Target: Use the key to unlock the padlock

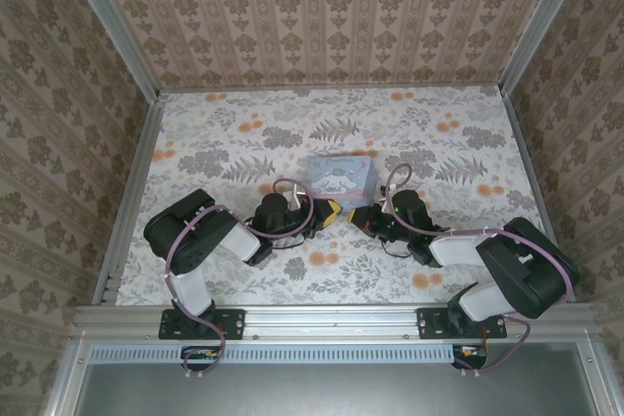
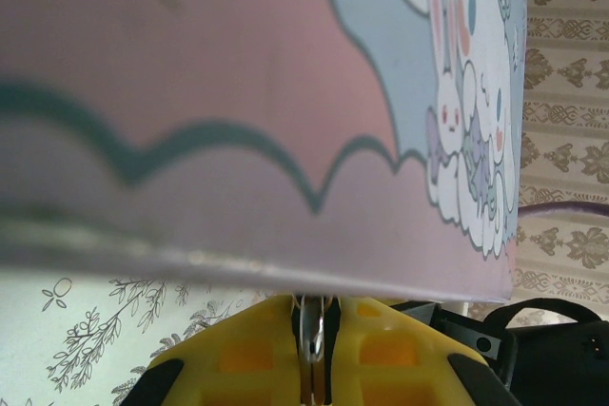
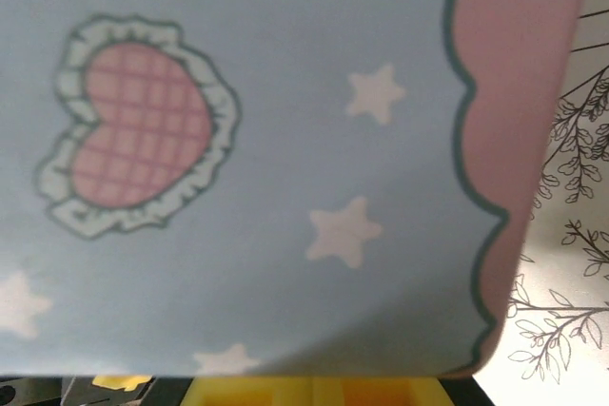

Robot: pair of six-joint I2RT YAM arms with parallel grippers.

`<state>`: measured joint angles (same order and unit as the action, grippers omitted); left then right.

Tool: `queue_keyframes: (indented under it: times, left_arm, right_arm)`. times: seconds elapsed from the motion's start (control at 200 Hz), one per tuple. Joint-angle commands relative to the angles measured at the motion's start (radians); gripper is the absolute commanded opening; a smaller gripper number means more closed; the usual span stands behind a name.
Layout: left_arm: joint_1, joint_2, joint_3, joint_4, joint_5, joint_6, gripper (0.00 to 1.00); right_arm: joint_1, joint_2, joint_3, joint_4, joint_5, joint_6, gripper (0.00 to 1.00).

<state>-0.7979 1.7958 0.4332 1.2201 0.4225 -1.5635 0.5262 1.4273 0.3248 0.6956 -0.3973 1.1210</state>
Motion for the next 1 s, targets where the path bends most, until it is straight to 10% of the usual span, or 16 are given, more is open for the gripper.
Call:
queue_keyframes:
  times: [0.0, 0.995]
  left_arm:
    - [-0.001, 0.008, 0.002, 0.064, 0.007, 0.003, 0.00]
    - [-0.004, 0.013, 0.004, 0.064, 0.004, 0.011, 0.00]
  right_arm:
    - [-0.003, -0.029, 0.025, -0.029, -0.014, -0.022, 0.00]
    - [-0.004, -0.044, 0.053, -0.033, -0.010, -0.022, 0.00]
